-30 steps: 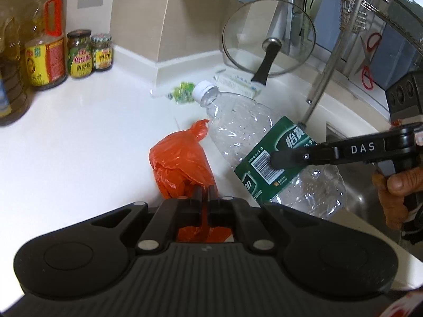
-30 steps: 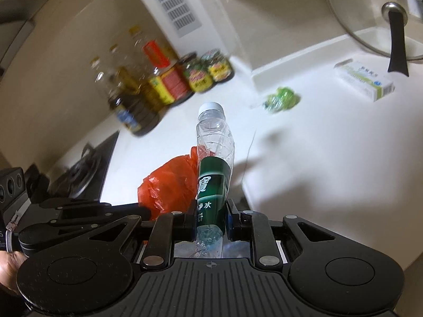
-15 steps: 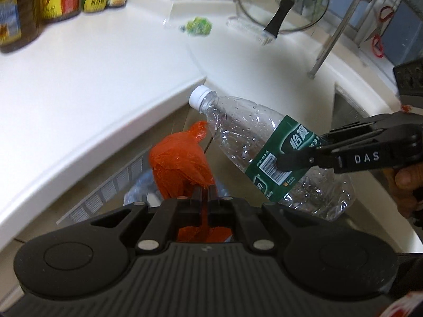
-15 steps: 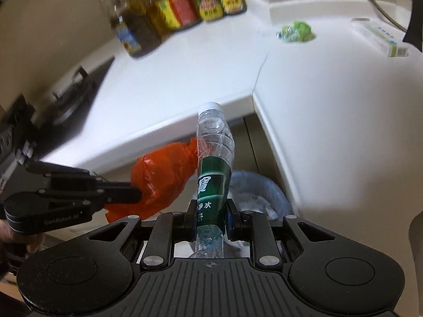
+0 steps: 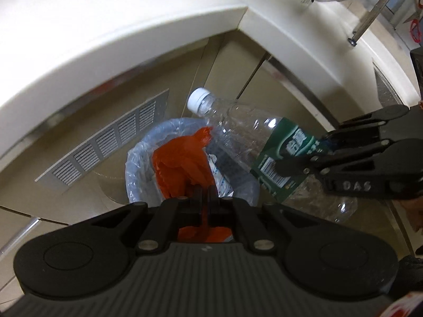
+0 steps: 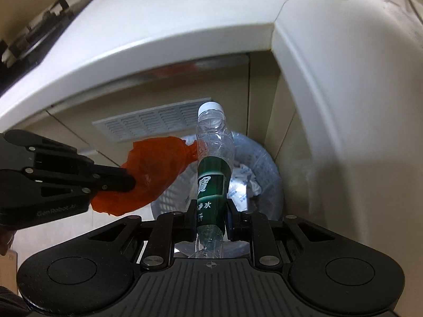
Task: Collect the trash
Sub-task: 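Carry the red bag and water bottle down over the wastebasket with both tools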
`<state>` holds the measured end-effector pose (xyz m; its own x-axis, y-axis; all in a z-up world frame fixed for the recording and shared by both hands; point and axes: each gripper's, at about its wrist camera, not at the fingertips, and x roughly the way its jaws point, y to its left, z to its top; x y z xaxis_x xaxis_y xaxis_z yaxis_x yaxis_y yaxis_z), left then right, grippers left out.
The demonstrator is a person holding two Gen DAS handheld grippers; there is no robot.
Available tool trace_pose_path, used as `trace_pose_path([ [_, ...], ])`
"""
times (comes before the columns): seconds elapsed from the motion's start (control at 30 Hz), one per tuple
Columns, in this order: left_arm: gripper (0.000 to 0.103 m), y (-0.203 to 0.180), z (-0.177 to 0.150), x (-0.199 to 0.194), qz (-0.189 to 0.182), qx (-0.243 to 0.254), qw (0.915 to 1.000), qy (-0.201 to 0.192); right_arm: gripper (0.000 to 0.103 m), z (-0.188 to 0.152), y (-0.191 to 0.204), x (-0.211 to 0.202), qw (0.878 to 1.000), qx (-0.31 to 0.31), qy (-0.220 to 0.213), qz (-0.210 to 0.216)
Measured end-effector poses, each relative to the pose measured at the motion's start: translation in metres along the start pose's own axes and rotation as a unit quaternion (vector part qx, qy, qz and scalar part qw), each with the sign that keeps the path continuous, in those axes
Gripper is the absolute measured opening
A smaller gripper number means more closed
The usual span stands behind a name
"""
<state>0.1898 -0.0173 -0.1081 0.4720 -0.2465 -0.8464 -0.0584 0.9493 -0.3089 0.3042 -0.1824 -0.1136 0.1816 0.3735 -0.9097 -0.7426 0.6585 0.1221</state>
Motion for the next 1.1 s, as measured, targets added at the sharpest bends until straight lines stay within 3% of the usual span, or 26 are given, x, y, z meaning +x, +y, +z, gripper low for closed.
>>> trace_pose_path([
  [0.37, 0.002, 0.003, -0.002, 0.042, 0.014, -0.019, 0.9992, 0.033, 0.020, -0.003, 0.003, 0.047, 0.998, -0.015, 0.050, -0.016],
  [1.1, 0.002, 0.019, 0.001, 0.093, 0.037, -0.046, 0.9971, 0.049, 0.020, 0.001, -0.009, 0.112, 0.996, -0.017, 0.087, -0.033],
])
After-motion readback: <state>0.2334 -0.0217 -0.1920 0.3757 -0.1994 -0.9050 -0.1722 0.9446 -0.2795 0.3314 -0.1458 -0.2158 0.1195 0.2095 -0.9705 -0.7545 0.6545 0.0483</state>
